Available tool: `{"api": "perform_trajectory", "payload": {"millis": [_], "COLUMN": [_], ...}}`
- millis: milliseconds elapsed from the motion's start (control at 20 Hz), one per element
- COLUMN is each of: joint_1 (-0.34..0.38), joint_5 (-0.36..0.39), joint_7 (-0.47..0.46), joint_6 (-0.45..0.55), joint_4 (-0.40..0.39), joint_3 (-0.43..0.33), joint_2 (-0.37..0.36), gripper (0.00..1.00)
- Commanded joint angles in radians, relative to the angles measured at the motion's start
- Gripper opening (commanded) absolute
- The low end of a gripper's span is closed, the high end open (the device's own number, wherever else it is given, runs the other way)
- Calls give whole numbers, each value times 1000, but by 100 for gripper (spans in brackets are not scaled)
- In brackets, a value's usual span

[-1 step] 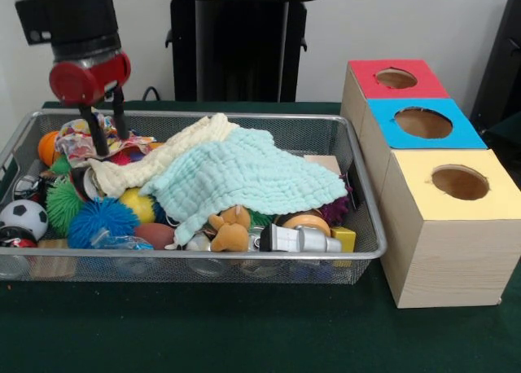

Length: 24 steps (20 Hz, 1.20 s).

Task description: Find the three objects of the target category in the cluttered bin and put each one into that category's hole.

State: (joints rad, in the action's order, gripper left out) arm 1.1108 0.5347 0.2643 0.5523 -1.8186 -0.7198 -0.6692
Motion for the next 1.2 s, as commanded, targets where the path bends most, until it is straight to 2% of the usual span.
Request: {"api": "perform_trajectory", "payload": {"millis": [50, 150, 350, 650, 800, 1050, 1200], "joint_1": [-7, -27, -55, -102, -116, -127, -113], "joint_5": [-70, -68, -40, 50, 80, 127, 136], "joint_7": [-50, -10, -4, -29, -46, -9, -44], "joint_6": [172, 147, 136, 129, 118, 94, 143], "joint_4": [-80, -78, -36, 55, 102, 138, 186], "joint_3": [-148, -154, -159, -86, -62, -23, -16], "joint_2": [-123, -139, -170, -57, 23, 67, 98], "gripper": [100, 100, 100, 100, 100, 100, 100]}}
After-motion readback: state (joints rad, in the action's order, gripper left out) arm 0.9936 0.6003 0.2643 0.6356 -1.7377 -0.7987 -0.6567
